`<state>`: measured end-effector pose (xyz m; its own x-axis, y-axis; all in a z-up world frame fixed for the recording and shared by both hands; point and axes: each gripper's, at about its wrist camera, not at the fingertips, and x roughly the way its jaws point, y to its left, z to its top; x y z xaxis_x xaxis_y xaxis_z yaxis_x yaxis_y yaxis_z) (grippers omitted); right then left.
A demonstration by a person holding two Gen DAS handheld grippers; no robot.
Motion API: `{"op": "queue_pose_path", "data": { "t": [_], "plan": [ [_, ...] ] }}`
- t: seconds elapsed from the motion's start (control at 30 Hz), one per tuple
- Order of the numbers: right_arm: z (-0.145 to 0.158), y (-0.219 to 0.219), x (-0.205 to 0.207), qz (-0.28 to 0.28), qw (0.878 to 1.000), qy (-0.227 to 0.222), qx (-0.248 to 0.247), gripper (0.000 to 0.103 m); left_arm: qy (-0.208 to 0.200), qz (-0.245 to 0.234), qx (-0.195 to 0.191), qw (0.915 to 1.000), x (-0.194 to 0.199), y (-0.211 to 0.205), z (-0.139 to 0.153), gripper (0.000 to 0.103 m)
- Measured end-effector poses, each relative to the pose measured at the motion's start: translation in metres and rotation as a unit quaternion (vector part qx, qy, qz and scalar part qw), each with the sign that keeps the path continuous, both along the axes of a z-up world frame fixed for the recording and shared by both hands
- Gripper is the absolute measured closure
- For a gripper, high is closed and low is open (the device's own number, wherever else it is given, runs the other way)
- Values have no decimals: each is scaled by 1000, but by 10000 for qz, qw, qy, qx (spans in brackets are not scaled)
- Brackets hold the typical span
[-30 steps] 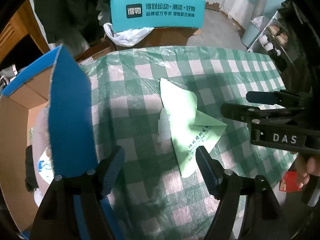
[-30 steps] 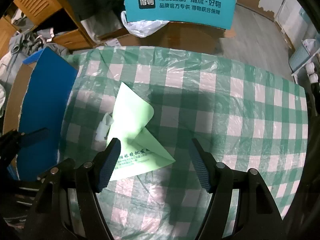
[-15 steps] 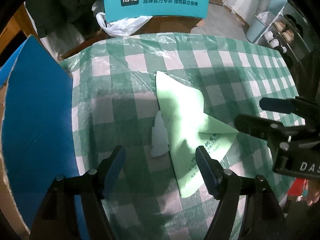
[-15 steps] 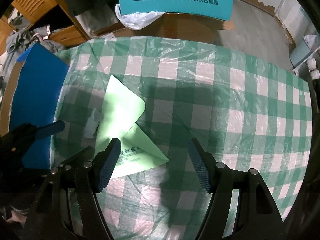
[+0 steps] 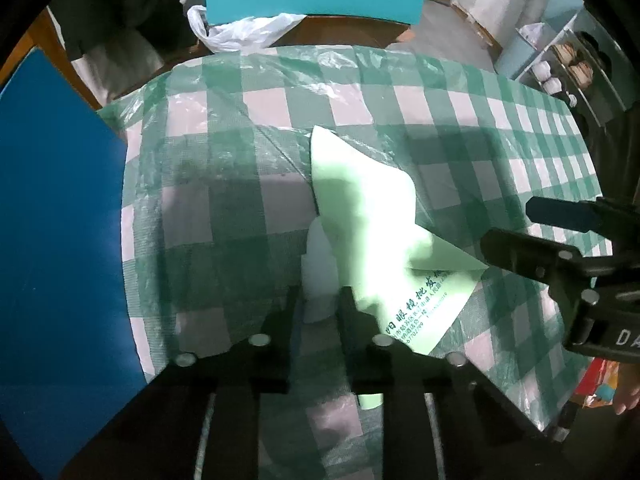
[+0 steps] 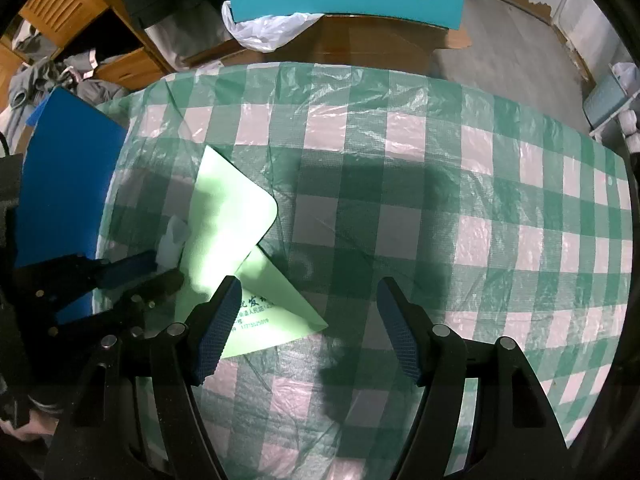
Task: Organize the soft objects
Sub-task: 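Grasp the white tissue with the left tool while the right tool grasps the green paper envelope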
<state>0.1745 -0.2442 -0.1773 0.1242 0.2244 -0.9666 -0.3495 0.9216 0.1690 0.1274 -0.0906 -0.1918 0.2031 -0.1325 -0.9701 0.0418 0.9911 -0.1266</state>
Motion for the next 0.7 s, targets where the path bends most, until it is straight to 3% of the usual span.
{"op": "queue_pose_path", "data": {
  "t": [0.13,0.7],
  "plan": [
    [-3,5,-2,73,10000,23,-6,33,-62,66,-119,9999,-4,7,7,91],
    [-35,45,-1,702,9972,255,-17,32,-147,168,35,9997,-18,36,21,91]
  ]
}}
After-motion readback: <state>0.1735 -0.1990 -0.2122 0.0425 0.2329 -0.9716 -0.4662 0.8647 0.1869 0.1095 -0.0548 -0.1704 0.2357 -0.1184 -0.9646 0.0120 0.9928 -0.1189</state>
